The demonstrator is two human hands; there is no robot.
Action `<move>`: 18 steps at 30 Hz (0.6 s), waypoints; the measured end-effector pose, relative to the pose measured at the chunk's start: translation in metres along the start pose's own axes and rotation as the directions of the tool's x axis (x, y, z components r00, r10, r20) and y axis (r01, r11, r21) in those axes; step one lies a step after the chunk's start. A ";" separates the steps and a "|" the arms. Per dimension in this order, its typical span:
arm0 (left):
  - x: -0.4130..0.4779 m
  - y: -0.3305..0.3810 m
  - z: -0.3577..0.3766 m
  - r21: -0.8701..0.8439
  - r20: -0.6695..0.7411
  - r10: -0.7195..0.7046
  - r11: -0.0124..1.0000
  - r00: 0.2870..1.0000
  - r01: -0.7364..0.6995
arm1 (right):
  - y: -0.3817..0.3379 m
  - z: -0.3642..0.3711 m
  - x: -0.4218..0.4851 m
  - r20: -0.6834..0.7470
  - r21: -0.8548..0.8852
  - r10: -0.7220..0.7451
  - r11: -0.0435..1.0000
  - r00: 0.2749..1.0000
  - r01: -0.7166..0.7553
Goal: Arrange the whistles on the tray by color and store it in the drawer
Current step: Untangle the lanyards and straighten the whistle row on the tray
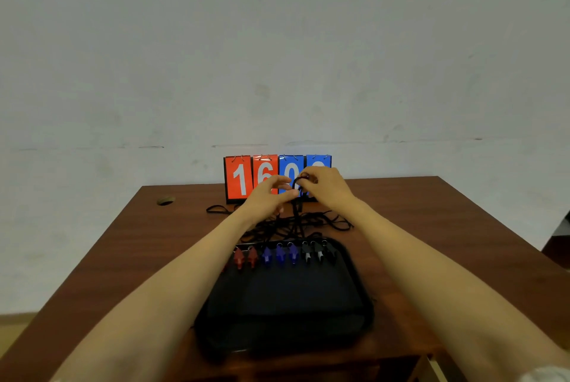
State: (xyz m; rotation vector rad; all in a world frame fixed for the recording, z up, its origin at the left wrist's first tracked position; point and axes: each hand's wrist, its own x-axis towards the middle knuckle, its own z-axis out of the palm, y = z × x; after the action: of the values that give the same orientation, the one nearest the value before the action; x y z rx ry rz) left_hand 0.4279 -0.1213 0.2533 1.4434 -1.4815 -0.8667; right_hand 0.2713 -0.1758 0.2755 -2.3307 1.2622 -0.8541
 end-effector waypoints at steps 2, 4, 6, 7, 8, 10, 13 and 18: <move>-0.007 0.006 0.002 0.023 -0.028 0.027 0.999 0.999 -0.026 | -0.008 -0.003 -0.007 0.024 -0.072 -0.043 0.996 0.999 0.045; -0.015 0.010 0.003 0.084 -0.059 0.049 0.995 0.997 -0.044 | -0.013 -0.008 -0.014 0.037 -0.160 -0.071 0.984 0.997 0.076; -0.023 0.010 0.002 0.145 -0.115 0.048 0.989 0.992 -0.031 | -0.015 -0.011 -0.021 0.057 -0.241 -0.078 0.966 0.995 0.089; -0.028 0.008 0.000 0.191 -0.140 0.043 0.982 0.989 -0.016 | -0.013 -0.013 -0.025 0.069 -0.273 -0.071 0.958 0.995 0.087; -0.033 0.005 -0.003 0.259 -0.159 0.040 0.966 0.986 0.002 | -0.012 -0.015 -0.030 0.075 -0.298 -0.062 0.951 0.995 0.081; -0.045 -0.005 -0.014 0.443 -0.182 0.030 0.895 0.983 0.055 | -0.006 -0.021 -0.042 0.051 -0.317 -0.031 0.947 0.998 0.045; -0.067 -0.020 -0.033 0.658 -0.230 0.011 0.739 0.973 0.147 | 0.011 -0.029 -0.060 -0.029 -0.309 0.027 0.951 0.999 -0.035; -0.098 -0.030 -0.042 0.800 -0.192 0.029 0.583 0.981 0.140 | 0.036 -0.033 -0.089 -0.049 -0.302 0.164 0.938 0.985 -0.171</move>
State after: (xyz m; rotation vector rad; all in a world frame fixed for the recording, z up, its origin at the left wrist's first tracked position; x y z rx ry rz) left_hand 0.4733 -0.0234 0.2305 2.1706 -1.7858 0.0083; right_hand 0.1896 -0.1208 0.2499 -2.4001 1.6801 -0.6706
